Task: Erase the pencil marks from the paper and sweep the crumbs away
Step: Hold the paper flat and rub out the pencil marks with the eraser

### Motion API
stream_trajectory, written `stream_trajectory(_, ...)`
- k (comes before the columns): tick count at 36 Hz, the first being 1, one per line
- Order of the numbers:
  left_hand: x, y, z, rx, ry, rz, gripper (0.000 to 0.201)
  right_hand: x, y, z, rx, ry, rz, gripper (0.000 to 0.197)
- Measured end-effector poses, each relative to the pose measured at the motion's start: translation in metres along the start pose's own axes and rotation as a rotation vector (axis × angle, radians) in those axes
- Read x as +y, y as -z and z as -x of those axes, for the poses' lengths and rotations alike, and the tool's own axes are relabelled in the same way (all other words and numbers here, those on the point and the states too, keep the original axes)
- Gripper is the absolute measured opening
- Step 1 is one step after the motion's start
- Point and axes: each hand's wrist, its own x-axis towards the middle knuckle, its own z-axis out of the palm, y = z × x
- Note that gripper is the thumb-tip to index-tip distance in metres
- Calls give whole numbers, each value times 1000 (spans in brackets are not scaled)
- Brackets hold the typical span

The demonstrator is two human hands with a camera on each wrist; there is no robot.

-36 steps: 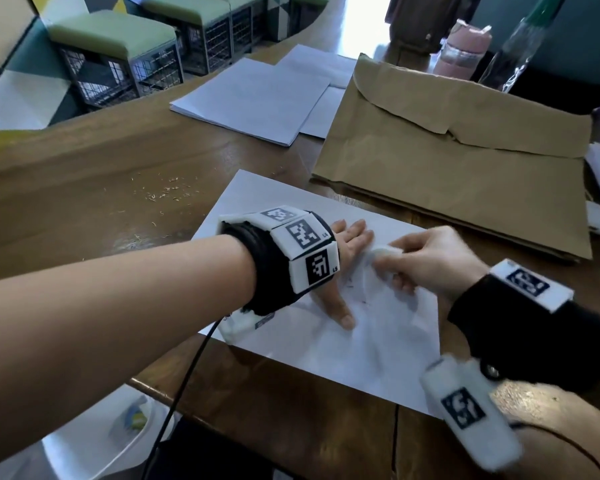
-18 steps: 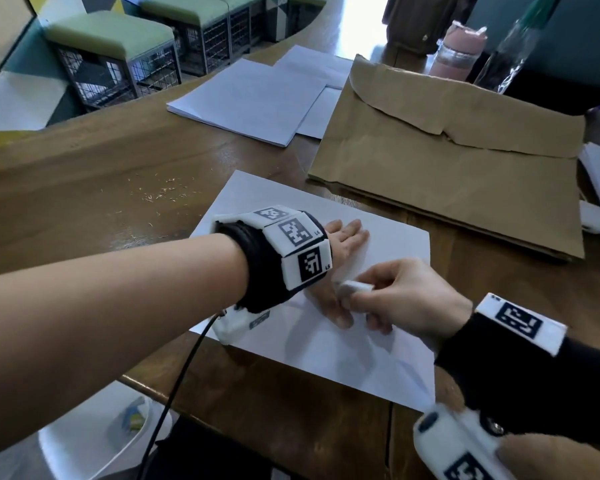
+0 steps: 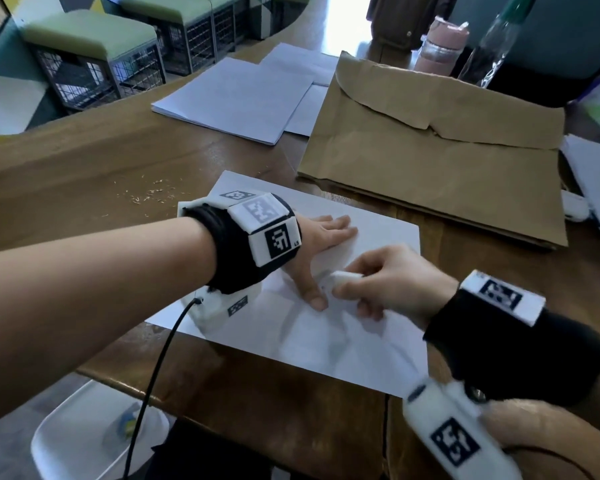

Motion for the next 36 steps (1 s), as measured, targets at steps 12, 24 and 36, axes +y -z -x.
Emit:
stream_trajectory(12,-2,-2,0,6,-20,10,123,3,-4,4,5,-6,-11,12)
stream_trajectory(24,-2,-3,-2,26,-27,0,123,-4,-7,0,118,24,24,17)
stream_trajectory(36,-1,0,1,12,-39,27,121,-5,29,-23,214,-63,-97,14)
